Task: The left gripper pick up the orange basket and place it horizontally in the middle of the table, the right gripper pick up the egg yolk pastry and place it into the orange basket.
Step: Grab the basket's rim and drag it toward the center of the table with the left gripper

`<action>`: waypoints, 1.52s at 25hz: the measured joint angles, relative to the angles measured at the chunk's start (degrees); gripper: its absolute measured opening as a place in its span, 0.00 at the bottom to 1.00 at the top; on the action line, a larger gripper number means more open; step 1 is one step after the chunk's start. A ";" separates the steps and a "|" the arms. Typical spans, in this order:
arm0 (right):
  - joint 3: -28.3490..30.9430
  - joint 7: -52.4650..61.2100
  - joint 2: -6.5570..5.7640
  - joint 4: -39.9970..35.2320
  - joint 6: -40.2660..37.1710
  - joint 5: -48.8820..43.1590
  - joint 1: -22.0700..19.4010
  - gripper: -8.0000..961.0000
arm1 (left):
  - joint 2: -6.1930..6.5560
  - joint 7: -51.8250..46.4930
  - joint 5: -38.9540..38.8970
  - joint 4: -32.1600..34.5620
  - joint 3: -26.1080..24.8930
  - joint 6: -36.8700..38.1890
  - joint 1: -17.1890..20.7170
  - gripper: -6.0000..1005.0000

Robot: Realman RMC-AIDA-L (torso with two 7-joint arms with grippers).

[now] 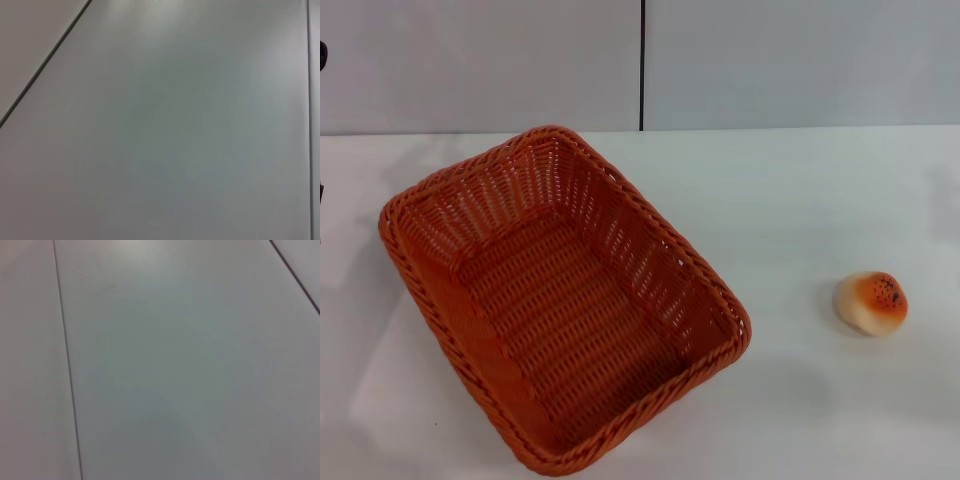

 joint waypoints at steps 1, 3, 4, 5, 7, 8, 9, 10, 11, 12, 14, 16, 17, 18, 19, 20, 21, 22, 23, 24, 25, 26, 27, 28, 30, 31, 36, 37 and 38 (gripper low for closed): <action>0.15 0.00 -0.02 0.00 0.00 0.00 -0.09 0.04 | 0.00 0.00 0.00 0.00 0.00 0.00 0.00 0.17; 0.29 0.00 -0.05 0.00 0.00 0.00 -0.16 0.04 | 0.00 0.01 0.00 0.00 0.07 0.00 0.01 0.17; 0.30 0.00 -0.05 0.00 0.00 0.00 -0.16 0.04 | 0.00 0.01 0.00 0.00 0.07 0.00 0.03 0.17; 0.30 0.00 -0.06 0.00 0.00 0.00 -0.17 0.04 | 0.00 0.01 0.00 0.00 0.08 0.00 0.05 0.17; 0.30 0.00 -0.07 0.00 0.00 0.00 -0.18 0.04 | 0.00 0.01 0.00 0.00 0.12 0.01 0.07 0.18; 0.30 0.00 -0.07 0.00 0.00 0.00 -0.18 0.04 | 0.00 0.01 0.00 0.00 0.14 0.01 0.08 0.18; 0.30 0.00 -0.08 0.00 0.00 0.00 -0.19 0.04 | 0.00 0.01 0.00 0.00 0.16 0.01 0.08 0.18; 0.30 0.00 -0.07 0.00 0.00 0.00 -0.20 0.04 | -0.01 0.01 0.00 0.00 0.18 0.01 0.09 0.18; 0.30 0.00 -0.08 0.00 0.02 0.00 -0.21 0.04 | 0.00 0.01 0.00 0.00 0.19 0.01 0.09 0.18; 0.30 0.00 -0.08 0.00 0.22 0.00 -0.22 0.04 | 0.00 0.03 0.00 0.00 0.18 -0.01 0.09 0.18; 0.29 0.00 -0.07 0.00 0.41 0.00 -0.22 0.04 | 0.00 0.03 0.00 0.00 0.19 -0.05 0.09 0.18; 0.29 0.00 -0.08 0.00 0.68 0.00 -0.22 0.04 | 0.00 -0.15 0.00 0.00 0.19 -0.15 0.09 0.18; 0.29 0.00 -0.07 0.00 0.80 0.00 -0.18 0.04 | 0.01 -0.38 0.00 0.04 0.20 -0.22 0.09 0.18; 0.29 0.00 -0.07 0.00 0.80 0.00 -0.18 0.04 | 0.01 -0.38 0.00 0.04 0.20 -0.22 0.09 0.18; 0.29 0.00 -0.07 0.00 0.79 0.00 -0.11 0.04 | 0.05 -0.42 0.02 0.26 0.36 -0.23 0.10 0.18; 0.29 0.01 -0.08 0.00 0.69 0.00 -0.01 0.04 | 0.12 -0.51 0.09 1.38 1.34 -0.24 0.18 0.18; 0.29 0.01 -0.08 0.00 0.69 0.00 -0.01 0.04 | 0.12 -0.51 0.09 1.38 1.34 -0.24 0.18 0.18; 0.29 0.04 -0.08 0.00 0.56 0.00 -0.02 0.04 | 0.14 -1.46 0.16 3.77 3.41 -0.79 0.17 0.18; 0.29 0.04 -0.08 0.00 0.56 0.00 -0.02 0.04 | 0.14 -1.46 0.16 3.77 3.41 -0.79 0.17 0.18; 0.30 0.04 -0.08 0.00 0.56 0.00 -0.06 0.04 | 0.16 -2.27 0.18 4.81 4.15 -1.18 0.09 0.18; 0.36 0.04 -0.07 0.00 0.55 0.00 -0.12 0.04 | 0.19 -3.72 0.20 6.25 4.97 -2.07 0.01 0.18; 0.48 0.04 -0.06 0.00 0.54 0.00 -0.18 0.04 | 0.22 -5.15 0.23 7.58 5.74 -3.06 -0.07 0.18; 0.82 0.04 -0.02 0.06 0.53 0.00 -0.31 0.04 | 0.23 -8.76 0.28 11.12 7.89 -5.57 -0.25 0.19; 0.82 0.04 -0.02 0.06 0.53 0.00 -0.31 0.04 | 0.23 -8.76 0.28 11.12 7.89 -5.57 -0.25 0.20; 1.13 0.04 -0.01 0.09 0.52 0.00 -0.47 0.04 | 0.29 -14.56 0.32 17.00 11.95 -9.89 -0.40 0.21; 1.13 0.04 -0.01 0.09 0.52 0.00 -0.47 0.04 | 0.29 -14.56 0.32 17.00 11.95 -9.89 -0.40 0.21; 1.69 0.04 0.01 0.13 0.67 0.00 -0.58 0.04 | 1.22 -27.10 2.28 31.20 21.84 -20.60 0.54 0.24; 1.70 0.04 0.02 0.14 0.75 0.00 -0.57 0.04 | 1.51 -29.27 3.48 33.82 23.26 -22.64 0.78 0.28; 1.70 0.04 0.02 0.14 0.75 0.00 -0.57 0.04 | 1.88 -31.54 5.56 36.45 24.23 -24.52 0.94 0.31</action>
